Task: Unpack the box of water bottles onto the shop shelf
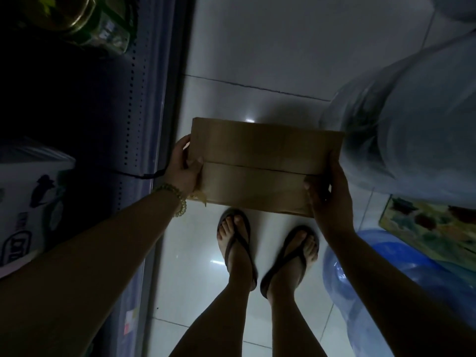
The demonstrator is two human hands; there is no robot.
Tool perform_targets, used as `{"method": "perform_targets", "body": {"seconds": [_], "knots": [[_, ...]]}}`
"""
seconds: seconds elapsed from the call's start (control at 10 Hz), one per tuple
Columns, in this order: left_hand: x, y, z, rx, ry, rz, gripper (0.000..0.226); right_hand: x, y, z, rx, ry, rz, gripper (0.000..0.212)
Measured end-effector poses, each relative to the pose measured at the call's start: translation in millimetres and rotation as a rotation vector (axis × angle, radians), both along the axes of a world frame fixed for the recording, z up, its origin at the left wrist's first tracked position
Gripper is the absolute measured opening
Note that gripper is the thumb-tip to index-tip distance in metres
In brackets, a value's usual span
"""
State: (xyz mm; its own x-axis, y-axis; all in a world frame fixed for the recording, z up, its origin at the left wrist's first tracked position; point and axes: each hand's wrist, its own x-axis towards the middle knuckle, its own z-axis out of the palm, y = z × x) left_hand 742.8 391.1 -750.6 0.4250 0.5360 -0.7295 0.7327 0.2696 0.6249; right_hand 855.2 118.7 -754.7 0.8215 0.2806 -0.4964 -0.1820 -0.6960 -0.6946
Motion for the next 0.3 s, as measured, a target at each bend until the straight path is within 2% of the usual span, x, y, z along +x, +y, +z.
{"method": "perform_targets", "body": {"seconds": [0.1,0.3], "knots": [[9,-4,18,0.089,0.092,-0.059,0.055,4,2,13,-0.025,-0.031,0.031,0.073],[30,-4,91,0.320,0.150,-0.389,0.052,25,13,87,0.031,-0.062,0.093,0.064]]}}
